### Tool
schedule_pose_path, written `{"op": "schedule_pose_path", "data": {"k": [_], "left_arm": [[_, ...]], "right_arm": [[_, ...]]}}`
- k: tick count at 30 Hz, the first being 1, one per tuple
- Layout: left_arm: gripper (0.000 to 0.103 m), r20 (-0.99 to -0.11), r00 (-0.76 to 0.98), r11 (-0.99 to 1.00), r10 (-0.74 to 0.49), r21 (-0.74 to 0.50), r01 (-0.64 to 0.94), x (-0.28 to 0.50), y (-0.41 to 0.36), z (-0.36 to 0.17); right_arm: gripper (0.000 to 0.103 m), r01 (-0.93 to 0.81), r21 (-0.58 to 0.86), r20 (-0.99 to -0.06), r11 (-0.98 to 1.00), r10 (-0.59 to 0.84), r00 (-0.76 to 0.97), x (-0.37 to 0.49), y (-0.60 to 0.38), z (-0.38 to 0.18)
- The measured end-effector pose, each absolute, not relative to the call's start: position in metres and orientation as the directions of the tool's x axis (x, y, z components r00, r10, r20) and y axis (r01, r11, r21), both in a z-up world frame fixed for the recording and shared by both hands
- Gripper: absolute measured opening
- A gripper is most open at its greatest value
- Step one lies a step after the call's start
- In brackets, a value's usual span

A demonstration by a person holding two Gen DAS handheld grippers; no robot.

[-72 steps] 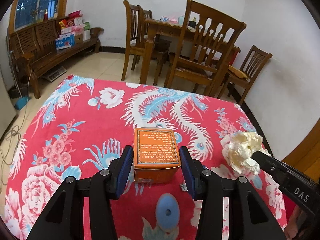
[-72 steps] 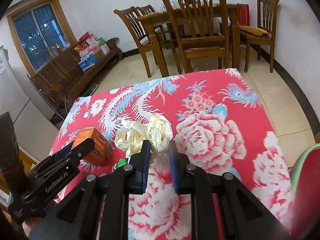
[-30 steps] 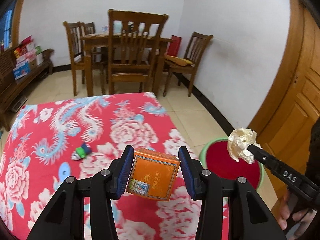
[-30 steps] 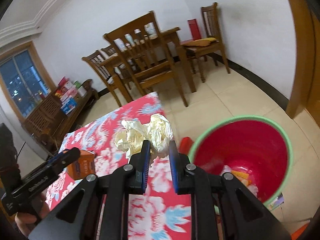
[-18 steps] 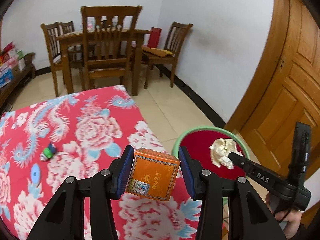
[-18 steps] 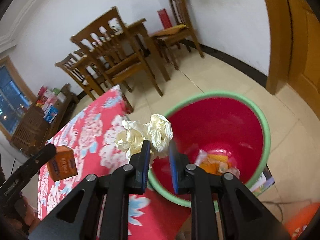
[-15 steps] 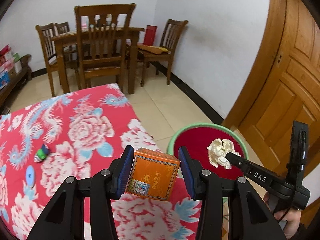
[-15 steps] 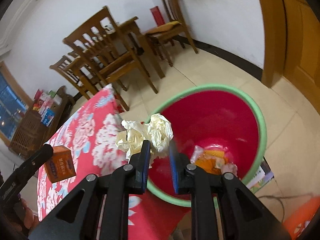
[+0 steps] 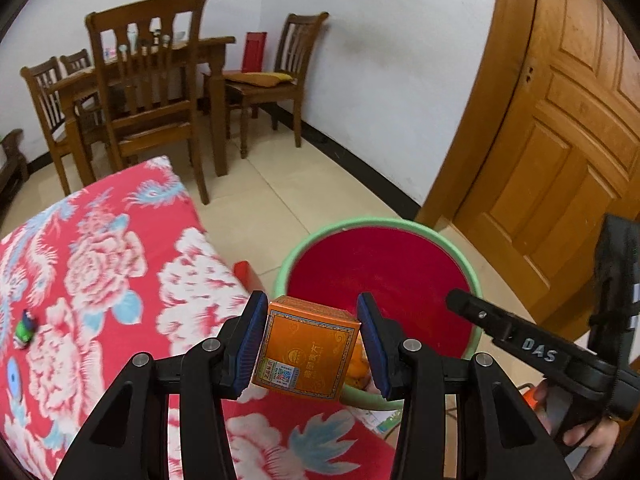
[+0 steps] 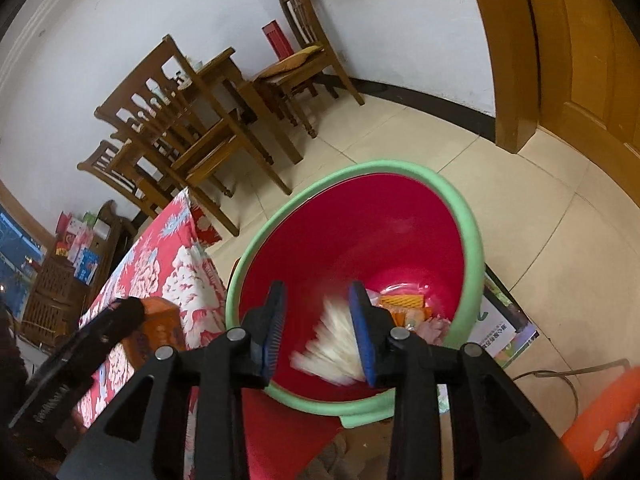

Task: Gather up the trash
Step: 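Open the right tool to drop the paper while the left tool drops the orange box into the bucket, then move both open tools back over the table toward the blue disc and toy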

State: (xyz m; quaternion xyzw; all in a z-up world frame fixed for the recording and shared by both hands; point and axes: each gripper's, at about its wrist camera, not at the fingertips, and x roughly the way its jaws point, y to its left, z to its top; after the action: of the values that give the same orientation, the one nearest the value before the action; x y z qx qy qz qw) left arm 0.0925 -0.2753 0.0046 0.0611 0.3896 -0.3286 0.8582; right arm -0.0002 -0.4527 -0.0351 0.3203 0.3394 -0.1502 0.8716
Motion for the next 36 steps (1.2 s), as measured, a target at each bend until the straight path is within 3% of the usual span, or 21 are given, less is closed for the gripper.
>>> {"op": "schedule_pose_path", "data": {"k": [14,18,36], "left_arm": [[0.048,-0.757,0.404,0.752,-0.514,-0.171,0.636,0.104,-0.311,-0.02],[0.055,-0.757,0.405,0.753,-0.513,-0.17,0.635,0.103,-0.31,-0.021],[0.057,-0.709,0.488,0.817,-0.509,-0.221,0.532,0.107,-0.243,0.005]], "right_arm": [[0.04,0.498,0.48,-0.647,0.722,-0.092,0.757,-0.018,-0.465,-0.021],[0.04,0.501,0.482,-0.652,0.719,-0.087,0.753,-0.016,-0.465,-0.023],[0.04,0.438,0.468,-0.652,0.768,-0.035,0.758,-0.005,-0.437,-0.016]]}}
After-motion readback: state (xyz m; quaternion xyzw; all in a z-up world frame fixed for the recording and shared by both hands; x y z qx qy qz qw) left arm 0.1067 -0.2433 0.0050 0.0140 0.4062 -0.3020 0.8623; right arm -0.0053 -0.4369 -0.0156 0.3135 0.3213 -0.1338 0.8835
